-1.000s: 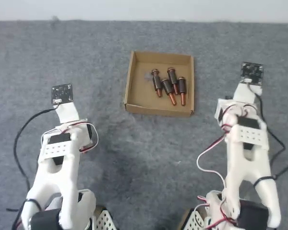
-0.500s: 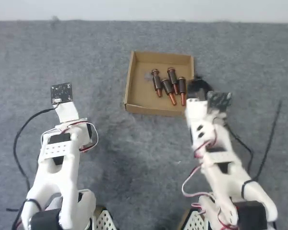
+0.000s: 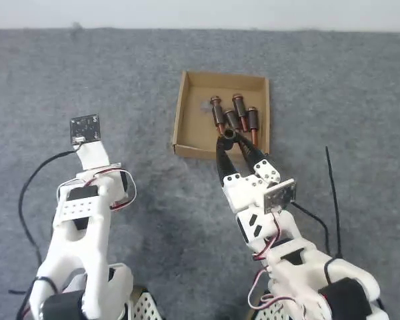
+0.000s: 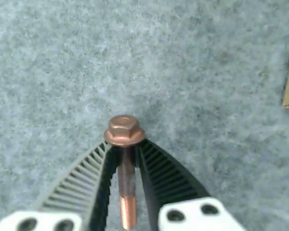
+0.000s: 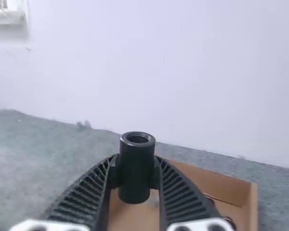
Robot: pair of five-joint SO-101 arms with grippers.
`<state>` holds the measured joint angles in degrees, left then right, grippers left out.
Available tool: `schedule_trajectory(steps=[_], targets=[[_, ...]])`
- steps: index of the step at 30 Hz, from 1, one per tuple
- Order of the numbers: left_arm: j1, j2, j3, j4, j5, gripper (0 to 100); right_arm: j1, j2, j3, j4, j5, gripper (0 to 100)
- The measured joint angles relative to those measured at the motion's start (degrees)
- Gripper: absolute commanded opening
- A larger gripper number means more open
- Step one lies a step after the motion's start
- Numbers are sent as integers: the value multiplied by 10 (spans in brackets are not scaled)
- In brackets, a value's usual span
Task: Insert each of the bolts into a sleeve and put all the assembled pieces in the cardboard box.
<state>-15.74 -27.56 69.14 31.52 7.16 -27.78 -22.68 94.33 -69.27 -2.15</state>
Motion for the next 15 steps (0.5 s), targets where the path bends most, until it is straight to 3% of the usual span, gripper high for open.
schedule_trajectory(steps=[7,15], targets=[[0,0,0,0,0,11,-77,0,0,53,-39,7],[0,0,5,-18,0,11,-84,0,0,127,-99,7]])
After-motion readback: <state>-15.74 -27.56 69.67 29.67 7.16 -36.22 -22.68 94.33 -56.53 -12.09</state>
